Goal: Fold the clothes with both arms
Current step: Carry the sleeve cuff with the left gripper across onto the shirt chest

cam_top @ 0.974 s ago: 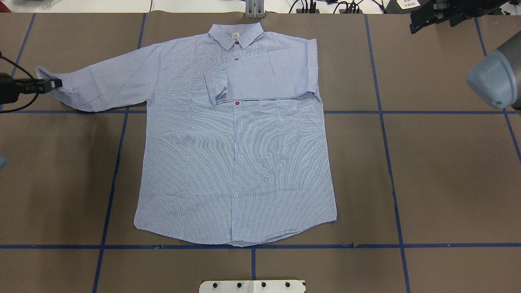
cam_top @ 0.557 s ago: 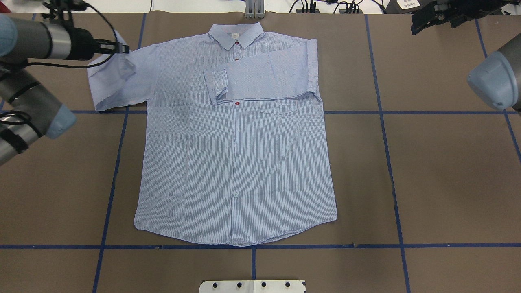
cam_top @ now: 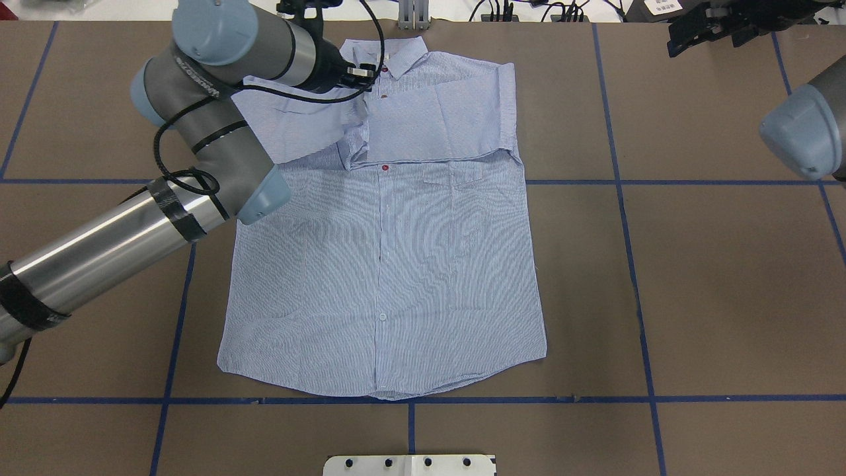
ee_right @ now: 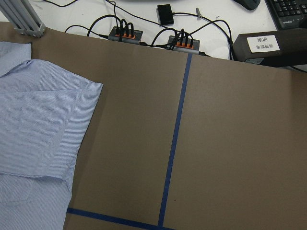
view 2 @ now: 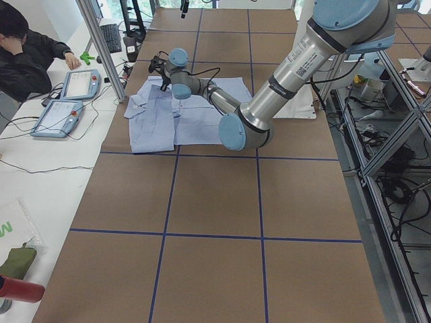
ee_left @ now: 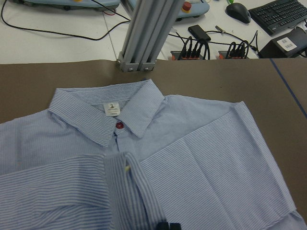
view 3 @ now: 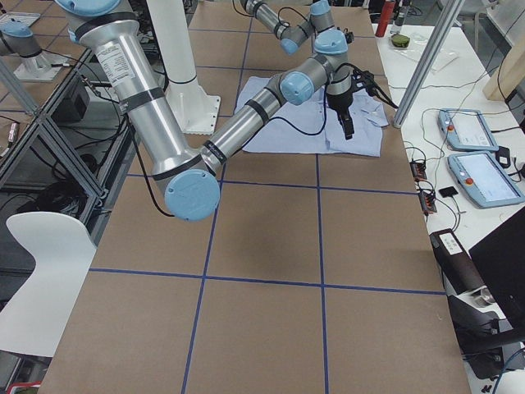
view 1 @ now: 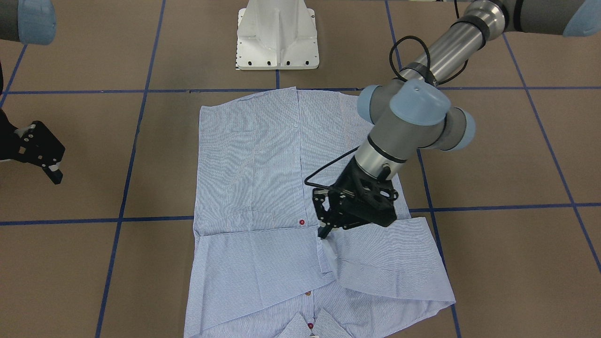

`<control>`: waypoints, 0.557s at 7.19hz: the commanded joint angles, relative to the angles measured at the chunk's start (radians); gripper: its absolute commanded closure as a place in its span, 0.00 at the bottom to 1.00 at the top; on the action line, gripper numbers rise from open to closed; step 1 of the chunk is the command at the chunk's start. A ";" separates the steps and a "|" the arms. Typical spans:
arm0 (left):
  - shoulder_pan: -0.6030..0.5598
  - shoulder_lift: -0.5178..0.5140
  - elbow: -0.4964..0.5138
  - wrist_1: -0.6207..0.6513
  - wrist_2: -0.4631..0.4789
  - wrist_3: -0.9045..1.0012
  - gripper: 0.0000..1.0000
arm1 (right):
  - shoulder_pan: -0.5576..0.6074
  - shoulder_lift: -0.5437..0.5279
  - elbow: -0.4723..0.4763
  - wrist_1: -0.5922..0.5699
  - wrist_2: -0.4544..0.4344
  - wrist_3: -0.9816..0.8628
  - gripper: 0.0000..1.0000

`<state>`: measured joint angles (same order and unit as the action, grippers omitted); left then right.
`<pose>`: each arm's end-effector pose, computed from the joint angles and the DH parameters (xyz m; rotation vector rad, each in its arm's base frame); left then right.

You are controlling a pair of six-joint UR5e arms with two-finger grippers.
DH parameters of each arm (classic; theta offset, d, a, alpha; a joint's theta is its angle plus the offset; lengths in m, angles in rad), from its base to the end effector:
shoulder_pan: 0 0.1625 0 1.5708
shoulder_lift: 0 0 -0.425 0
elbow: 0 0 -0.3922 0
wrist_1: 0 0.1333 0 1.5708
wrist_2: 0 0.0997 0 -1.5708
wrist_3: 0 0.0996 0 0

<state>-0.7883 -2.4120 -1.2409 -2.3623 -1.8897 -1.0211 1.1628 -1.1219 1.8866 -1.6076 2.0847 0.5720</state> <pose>0.4751 -0.6226 0.1828 0.5858 1.1791 0.0046 -0.1605 -0.5838 0.2723 0.3962 -0.7667 -0.0333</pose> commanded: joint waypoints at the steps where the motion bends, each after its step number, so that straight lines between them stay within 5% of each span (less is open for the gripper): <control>1: 0.078 -0.032 0.001 0.011 0.064 -0.024 1.00 | 0.000 -0.003 -0.001 0.000 0.000 0.000 0.00; 4: 0.145 -0.059 0.006 0.011 0.107 -0.039 1.00 | 0.000 -0.006 -0.001 0.000 0.000 0.003 0.00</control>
<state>-0.6695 -2.4605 -1.2379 -2.3516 -1.8072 -1.0558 1.1627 -1.1253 1.8853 -1.6076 2.0847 0.5739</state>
